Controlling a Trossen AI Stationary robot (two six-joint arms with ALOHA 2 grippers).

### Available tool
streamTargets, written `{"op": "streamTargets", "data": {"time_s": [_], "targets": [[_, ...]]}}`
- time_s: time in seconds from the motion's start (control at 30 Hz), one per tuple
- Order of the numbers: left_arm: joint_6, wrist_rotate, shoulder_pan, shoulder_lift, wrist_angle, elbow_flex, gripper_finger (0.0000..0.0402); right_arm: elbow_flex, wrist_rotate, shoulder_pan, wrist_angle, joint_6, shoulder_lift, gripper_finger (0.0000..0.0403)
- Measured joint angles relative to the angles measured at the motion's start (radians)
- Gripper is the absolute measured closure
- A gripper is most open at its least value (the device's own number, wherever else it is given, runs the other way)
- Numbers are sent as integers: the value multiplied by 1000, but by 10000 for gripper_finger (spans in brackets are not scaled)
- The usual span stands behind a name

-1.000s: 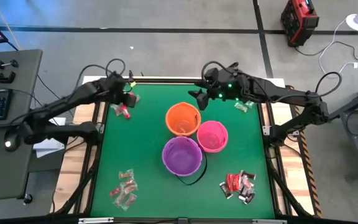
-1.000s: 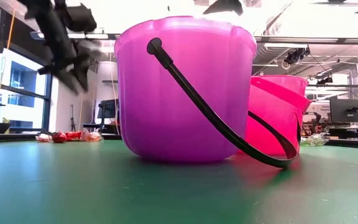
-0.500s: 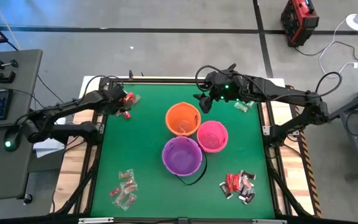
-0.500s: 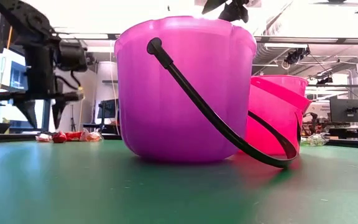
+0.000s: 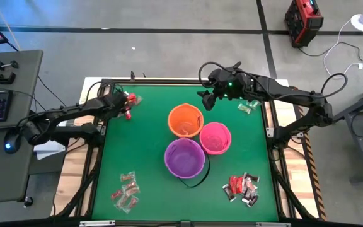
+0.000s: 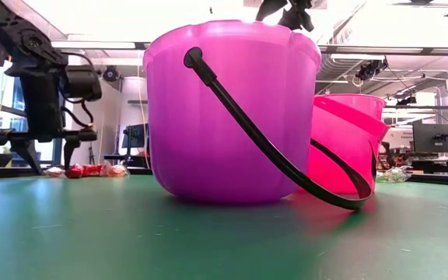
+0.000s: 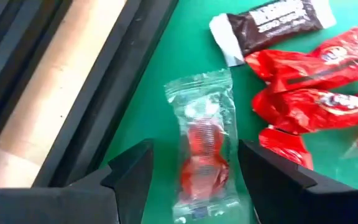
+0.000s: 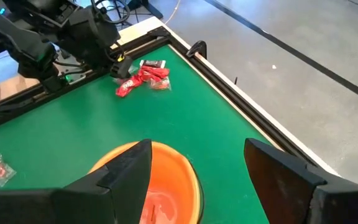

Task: Sort candy by brand, put in halloween buckets
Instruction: Put the red gummy into the orange bucket

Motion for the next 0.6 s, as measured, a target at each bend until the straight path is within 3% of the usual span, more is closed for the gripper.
{"op": "streamTargets", "data": {"time_s": [0.1,0.2,0.37,0.43,0.6], "targets": [[21,0,0,0,5,-10,185,0,0,0,0,15,0,153],[57,6,0,-1,6,-18,220,0,-3,0,0,16,0,153],[125,55,-16,-13,13,-19,351,0,-3,0,0,38,0,153],[147,107,-28,-44,17,-17,386,0,-6,0,0,36,0,153],[196,117,-56,-171,-23,43,375,0,-38,1,1,39,0,153]]}}
